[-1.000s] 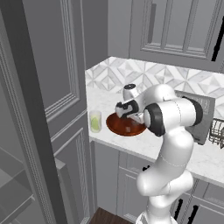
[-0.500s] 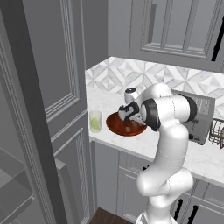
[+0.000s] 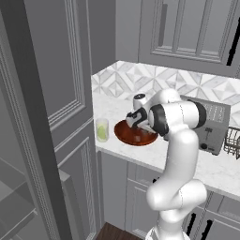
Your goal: Grab a lemon wedge from the fridge and one ice cube from the ice bowl, and put them in the glass of lemonade.
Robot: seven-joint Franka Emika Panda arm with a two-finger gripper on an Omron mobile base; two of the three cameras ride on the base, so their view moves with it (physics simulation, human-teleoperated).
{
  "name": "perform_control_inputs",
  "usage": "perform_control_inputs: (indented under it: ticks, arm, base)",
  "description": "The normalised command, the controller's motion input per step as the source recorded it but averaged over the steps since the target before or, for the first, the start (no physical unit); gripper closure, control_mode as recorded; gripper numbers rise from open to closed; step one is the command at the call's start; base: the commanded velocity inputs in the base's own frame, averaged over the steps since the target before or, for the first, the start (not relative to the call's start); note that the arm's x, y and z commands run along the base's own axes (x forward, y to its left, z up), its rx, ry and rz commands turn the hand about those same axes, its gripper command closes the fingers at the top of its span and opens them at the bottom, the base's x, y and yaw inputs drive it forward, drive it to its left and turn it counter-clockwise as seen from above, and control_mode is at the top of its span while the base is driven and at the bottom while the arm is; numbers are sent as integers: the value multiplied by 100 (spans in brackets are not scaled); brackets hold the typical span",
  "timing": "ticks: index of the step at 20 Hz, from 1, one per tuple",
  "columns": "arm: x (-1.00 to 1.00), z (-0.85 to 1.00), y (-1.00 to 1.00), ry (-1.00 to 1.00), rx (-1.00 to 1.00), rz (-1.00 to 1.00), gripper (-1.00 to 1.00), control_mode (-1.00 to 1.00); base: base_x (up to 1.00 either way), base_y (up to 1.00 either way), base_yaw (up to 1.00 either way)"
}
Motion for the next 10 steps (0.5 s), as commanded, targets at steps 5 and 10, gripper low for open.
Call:
perform_control_inputs:
  ticks: [5, 10]
  arm:
    - [15, -6, 14, 9, -1, 0, -100, -100]
    - [-28, -29, 2, 9, -4, 0, -100, -100]
  base:
    - [0, 0, 0]
    - [0, 0, 0]
